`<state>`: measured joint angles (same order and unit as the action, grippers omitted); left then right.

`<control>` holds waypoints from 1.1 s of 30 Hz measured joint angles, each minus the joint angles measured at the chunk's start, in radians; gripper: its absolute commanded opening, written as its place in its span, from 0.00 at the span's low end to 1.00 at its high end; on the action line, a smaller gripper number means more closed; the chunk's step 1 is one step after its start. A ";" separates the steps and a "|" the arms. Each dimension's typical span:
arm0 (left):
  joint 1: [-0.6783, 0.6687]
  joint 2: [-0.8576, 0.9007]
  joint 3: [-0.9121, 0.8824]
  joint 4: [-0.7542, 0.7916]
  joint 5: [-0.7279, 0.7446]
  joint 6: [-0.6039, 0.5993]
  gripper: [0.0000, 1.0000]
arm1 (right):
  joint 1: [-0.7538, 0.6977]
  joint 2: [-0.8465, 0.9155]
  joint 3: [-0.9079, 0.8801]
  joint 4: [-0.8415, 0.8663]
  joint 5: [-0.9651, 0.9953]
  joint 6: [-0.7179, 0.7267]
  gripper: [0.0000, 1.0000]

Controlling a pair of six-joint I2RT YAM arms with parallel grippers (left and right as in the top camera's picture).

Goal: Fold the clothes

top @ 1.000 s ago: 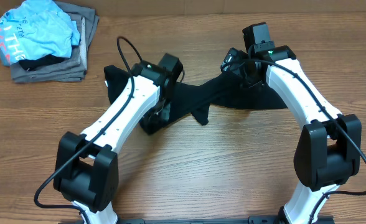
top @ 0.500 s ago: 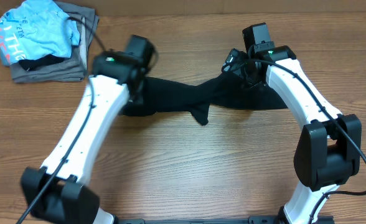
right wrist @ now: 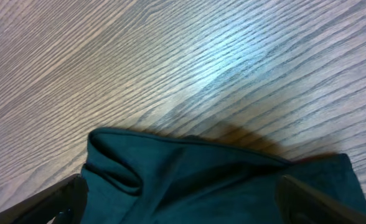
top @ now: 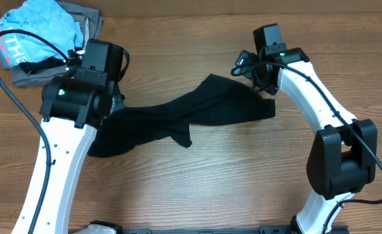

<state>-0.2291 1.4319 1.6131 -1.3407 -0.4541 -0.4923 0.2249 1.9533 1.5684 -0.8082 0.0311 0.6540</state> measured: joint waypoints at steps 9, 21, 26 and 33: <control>0.000 -0.039 0.000 0.009 -0.034 -0.001 0.04 | 0.000 0.001 0.000 0.026 -0.050 0.005 0.98; 0.000 -0.072 0.046 -0.021 -0.152 -0.035 0.04 | 0.000 0.128 0.000 0.150 -0.285 0.008 0.98; 0.000 -0.106 0.108 -0.023 -0.161 -0.040 0.04 | 0.008 0.148 0.000 0.173 -0.393 0.008 0.98; 0.000 -0.137 0.203 -0.021 -0.164 -0.041 0.04 | 0.050 0.148 0.000 0.210 -0.464 0.008 0.98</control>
<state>-0.2291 1.2949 1.8160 -1.3621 -0.6182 -0.5331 0.2745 2.1014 1.5681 -0.5980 -0.4328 0.6624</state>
